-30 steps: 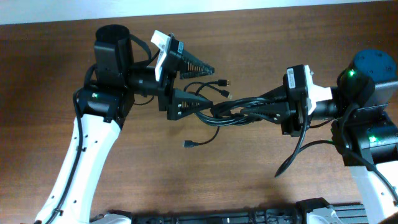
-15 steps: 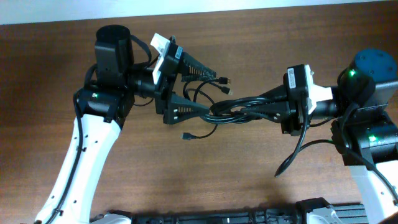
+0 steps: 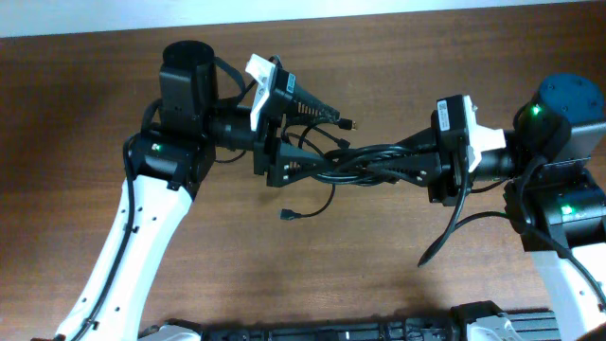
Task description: Untangle cables
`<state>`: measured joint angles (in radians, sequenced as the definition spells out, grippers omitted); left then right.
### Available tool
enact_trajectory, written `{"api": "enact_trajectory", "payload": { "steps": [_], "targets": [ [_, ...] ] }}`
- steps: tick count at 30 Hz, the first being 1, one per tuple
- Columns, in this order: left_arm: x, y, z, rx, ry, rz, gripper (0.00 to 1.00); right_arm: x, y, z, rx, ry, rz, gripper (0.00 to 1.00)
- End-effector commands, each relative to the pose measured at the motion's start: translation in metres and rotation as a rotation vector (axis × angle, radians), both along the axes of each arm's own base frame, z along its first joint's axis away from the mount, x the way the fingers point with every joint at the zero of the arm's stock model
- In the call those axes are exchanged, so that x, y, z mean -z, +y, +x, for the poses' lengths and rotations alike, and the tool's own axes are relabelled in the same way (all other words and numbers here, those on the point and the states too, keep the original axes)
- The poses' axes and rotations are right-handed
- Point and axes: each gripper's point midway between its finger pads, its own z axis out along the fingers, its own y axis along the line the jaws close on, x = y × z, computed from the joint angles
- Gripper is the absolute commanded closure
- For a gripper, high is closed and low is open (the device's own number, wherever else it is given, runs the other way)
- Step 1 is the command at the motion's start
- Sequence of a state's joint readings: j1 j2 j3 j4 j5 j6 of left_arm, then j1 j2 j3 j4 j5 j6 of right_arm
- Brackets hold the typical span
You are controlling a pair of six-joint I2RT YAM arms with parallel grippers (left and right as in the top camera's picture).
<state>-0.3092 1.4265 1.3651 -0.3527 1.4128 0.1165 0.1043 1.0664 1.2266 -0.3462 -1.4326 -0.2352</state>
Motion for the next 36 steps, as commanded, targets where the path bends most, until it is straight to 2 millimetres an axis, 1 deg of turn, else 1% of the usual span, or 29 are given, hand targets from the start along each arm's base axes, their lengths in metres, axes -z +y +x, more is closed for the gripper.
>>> {"api": "enact_trajectory", "payload": {
  "steps": [1, 3, 4, 5, 6, 8, 9, 10, 12, 14, 15, 16, 20, 21, 24, 25, 26, 27, 28, 32, 33, 34, 35, 36],
  "targets": [
    [-0.003, 0.0, 0.004, -0.045, -0.039, 0.011, 0.12, -0.006, 0.0, -0.011, -0.053, -0.011, 0.011, 0.96],
    [-0.001, -0.001, 0.01, -0.077, -0.042, 0.025, 0.16, -0.006, 0.0, -0.012, -0.06, -0.01, 0.013, 0.96],
    [0.001, -0.001, 0.015, -0.107, -0.045, 0.037, 0.25, -0.006, 0.0, -0.012, -0.06, -0.01, 0.013, 0.96],
    [0.002, -0.001, 0.018, -0.122, -0.047, 0.044, 0.3, -0.006, 0.0, -0.012, -0.06, -0.01, 0.013, 0.96],
    [0.003, -0.001, 0.02, -0.138, -0.049, 0.051, 0.41, -0.006, 0.0, -0.012, -0.06, -0.01, 0.013, 0.96],
    [0.004, -0.001, 0.021, -0.14, -0.05, 0.052, 0.6, -0.006, 0.0, -0.012, -0.06, -0.01, 0.013, 0.96],
    [0.003, -0.002, 0.02, -0.136, -0.05, 0.052, 0.69, -0.006, 0.0, -0.012, -0.06, -0.009, 0.013, 0.96],
    [0.004, -0.004, 0.018, -0.131, -0.051, 0.052, 0.75, -0.006, 0.0, -0.012, -0.06, -0.01, 0.013, 0.96],
    [0.005, -0.008, 0.019, -0.14, -0.054, 0.061, 0.79, -0.006, 0.0, -0.012, -0.06, -0.01, 0.013, 0.96],
    [0.007, -0.013, 0.019, -0.151, -0.059, 0.073, 0.79, -0.006, 0.0, -0.012, -0.06, -0.01, 0.013, 0.96],
    [0.008, -0.015, 0.017, -0.147, -0.06, 0.075, 0.78, -0.006, 0.0, -0.012, -0.06, -0.009, 0.013, 0.96],
    [0.008, -0.018, 0.015, -0.142, -0.061, 0.076, 0.73, -0.006, 0.0, -0.012, -0.06, -0.009, 0.013, 0.96],
    [0.007, -0.019, 0.014, -0.136, -0.064, 0.074, 0.67, -0.006, 0.0, -0.012, -0.06, -0.009, 0.013, 0.96],
    [0.007, -0.019, 0.014, -0.135, -0.066, 0.073, 0.62, -0.006, 0.0, -0.012, -0.06, -0.009, 0.013, 0.96],
    [0.005, -0.02, 0.015, -0.136, -0.081, 0.065, 0.63, -0.006, 0.0, -0.012, -0.06, -0.009, 0.013, 0.96],
    [0.004, -0.02, 0.015, -0.136, -0.089, 0.062, 0.66, -0.006, 0.0, -0.012, -0.06, -0.009, 0.013, 0.96],
    [0.003, -0.02, 0.015, -0.136, -0.095, 0.058, 0.73, -0.006, 0.0, -0.012, -0.06, -0.009, 0.013, 0.96],
    [0.002, -0.02, 0.015, -0.135, -0.103, 0.055, 0.85, -0.006, 0.0, -0.012, -0.06, -0.009, 0.013, 0.96],
    [0.001, -0.021, 0.015, -0.133, -0.11, 0.051, 1.0, -0.006, 0.0, -0.012, -0.059, -0.009, 0.012, 0.96],
    [-0.003, -0.023, 0.015, -0.132, -0.136, 0.039, 1.0, -0.005, 0.0, -0.011, -0.054, -0.008, 0.011, 0.95],
    [-0.004, -0.023, 0.016, -0.132, -0.145, 0.035, 1.0, -0.005, 0.0, -0.01, -0.052, -0.007, 0.011, 0.88],
    [-0.006, -0.023, 0.016, -0.133, -0.155, 0.03, 1.0, -0.005, 0.0, -0.009, -0.051, -0.005, 0.011, 0.76],
    [-0.007, -0.023, 0.017, -0.134, -0.166, 0.024, 1.0, -0.003, 0.0, -0.008, -0.05, 0.004, 0.01, 0.59],
    [-0.008, -0.022, 0.017, -0.137, -0.167, 0.024, 1.0, -0.002, 0.0, -0.006, -0.047, 0.012, 0.009, 0.34]
  ]
}}
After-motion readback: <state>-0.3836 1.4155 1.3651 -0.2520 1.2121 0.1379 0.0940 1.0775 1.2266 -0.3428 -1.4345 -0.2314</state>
